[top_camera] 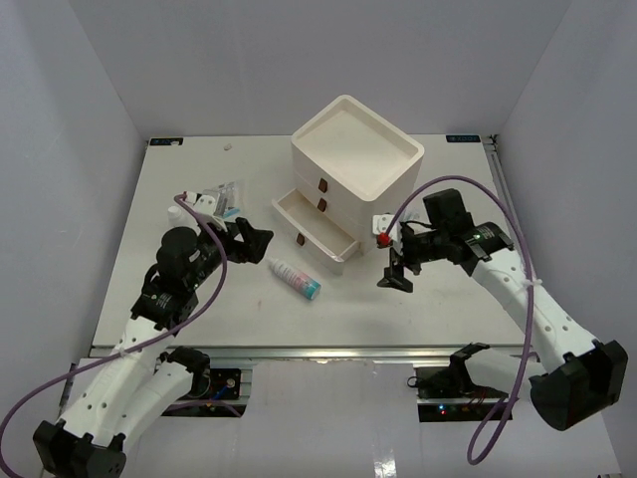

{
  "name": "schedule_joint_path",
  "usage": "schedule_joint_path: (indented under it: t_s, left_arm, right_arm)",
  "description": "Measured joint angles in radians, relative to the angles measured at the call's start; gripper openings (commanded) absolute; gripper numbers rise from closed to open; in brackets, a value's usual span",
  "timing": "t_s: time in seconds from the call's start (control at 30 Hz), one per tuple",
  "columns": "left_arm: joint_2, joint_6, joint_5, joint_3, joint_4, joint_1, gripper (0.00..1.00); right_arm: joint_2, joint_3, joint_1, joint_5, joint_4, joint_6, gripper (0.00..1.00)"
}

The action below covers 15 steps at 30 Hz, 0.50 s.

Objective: Organize the makeup

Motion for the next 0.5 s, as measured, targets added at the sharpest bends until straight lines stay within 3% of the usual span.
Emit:
schedule_joint_path:
  t_s: [0.2, 0.5]
  left_arm:
    - [-0.151, 0.001, -0.066, -0.052, -0.031, 0.0, 0.89]
    - [-0.324, 0.001, -0.244, -0.076, -0.038, 0.0, 0.89]
  right_arm:
    - [0.184, 0.074, 0.231, 0.097, 0.041, 0.096, 0.98]
    - [0.536, 0.372, 0.369, 0.281, 0.193, 0.387, 0.93]
